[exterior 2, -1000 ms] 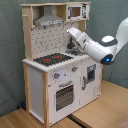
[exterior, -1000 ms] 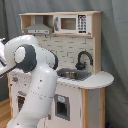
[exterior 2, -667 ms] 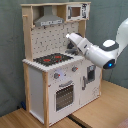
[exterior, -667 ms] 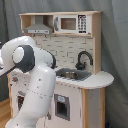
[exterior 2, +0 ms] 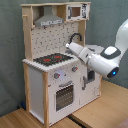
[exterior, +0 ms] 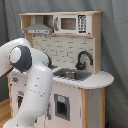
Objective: Play with the kitchen
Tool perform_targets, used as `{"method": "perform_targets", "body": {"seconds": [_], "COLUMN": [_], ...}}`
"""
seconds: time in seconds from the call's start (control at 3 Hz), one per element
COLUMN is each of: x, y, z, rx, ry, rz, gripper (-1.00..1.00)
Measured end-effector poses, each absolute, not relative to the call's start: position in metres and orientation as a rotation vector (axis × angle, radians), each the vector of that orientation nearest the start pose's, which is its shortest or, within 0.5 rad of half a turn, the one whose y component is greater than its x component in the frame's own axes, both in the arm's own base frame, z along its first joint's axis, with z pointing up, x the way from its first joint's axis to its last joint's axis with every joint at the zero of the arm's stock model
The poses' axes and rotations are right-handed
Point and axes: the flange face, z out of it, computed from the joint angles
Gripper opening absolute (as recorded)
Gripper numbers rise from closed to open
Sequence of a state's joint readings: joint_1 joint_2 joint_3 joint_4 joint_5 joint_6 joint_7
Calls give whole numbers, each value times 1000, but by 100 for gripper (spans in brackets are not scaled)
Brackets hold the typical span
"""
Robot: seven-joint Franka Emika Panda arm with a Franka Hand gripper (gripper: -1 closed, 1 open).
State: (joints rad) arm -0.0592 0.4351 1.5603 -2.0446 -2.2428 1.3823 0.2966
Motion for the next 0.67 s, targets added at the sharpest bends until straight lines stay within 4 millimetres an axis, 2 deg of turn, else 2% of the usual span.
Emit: {"method": "perform_targets", "body": {"seconds": [0.67], "x": [207], "y": [564], "z": [473], "rx": [932], "ry": [1169], "rz": [1285], "gripper": [100]}}
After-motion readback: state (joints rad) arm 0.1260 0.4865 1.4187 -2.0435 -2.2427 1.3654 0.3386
